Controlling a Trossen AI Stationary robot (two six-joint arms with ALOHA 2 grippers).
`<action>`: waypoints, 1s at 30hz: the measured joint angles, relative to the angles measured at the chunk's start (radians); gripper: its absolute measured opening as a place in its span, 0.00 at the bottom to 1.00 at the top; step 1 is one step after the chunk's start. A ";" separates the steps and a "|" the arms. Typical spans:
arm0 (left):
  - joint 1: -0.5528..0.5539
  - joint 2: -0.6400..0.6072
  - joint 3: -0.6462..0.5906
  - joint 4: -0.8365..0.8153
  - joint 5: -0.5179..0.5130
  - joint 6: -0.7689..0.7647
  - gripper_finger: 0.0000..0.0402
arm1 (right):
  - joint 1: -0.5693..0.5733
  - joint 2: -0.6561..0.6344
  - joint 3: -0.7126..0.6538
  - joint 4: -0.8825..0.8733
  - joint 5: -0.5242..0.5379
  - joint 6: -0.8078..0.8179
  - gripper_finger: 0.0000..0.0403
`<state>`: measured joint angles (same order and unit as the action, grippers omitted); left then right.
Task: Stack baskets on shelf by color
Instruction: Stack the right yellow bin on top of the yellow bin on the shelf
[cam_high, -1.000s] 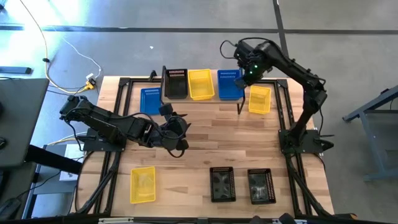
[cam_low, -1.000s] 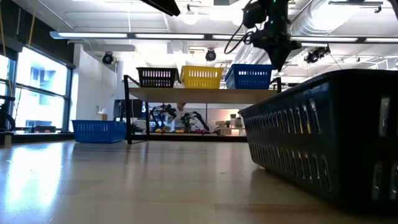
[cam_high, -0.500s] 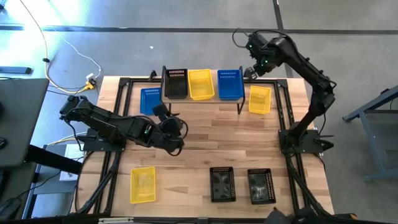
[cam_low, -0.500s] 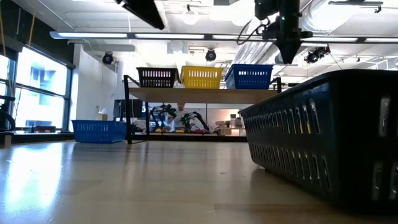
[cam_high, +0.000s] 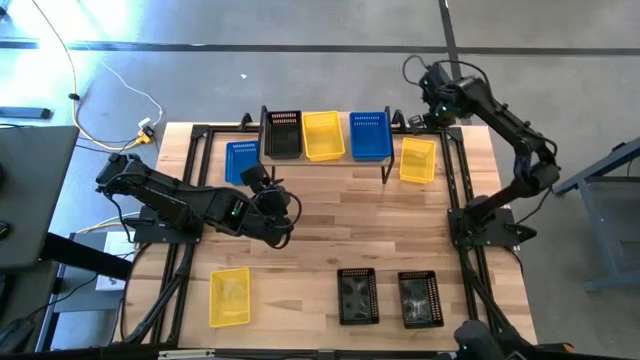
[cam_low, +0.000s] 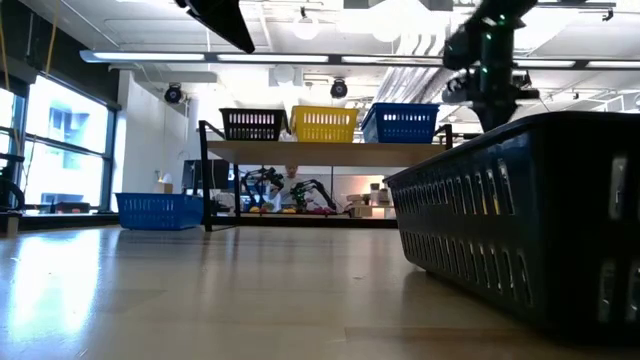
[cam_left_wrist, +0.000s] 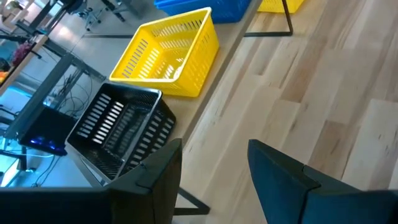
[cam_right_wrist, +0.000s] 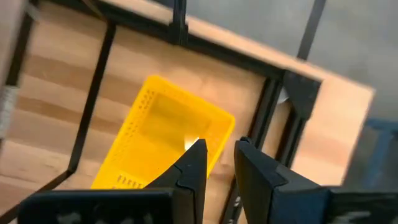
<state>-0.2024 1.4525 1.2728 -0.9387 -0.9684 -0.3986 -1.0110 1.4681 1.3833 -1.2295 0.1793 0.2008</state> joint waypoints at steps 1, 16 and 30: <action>0.000 0.000 0.000 0.000 0.000 0.000 0.43 | -0.011 -0.011 -0.032 0.019 -0.017 0.001 0.17; 0.000 0.000 0.000 0.001 0.034 0.017 0.43 | -0.014 -0.065 -0.246 0.184 -0.070 0.141 0.17; 0.000 0.000 0.000 0.001 0.034 0.035 0.43 | -0.010 -0.056 -0.335 0.257 -0.068 0.154 0.17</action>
<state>-0.2024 1.4525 1.2728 -0.9375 -0.9342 -0.3637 -1.0206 1.4120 1.0484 -0.9721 0.1109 0.3549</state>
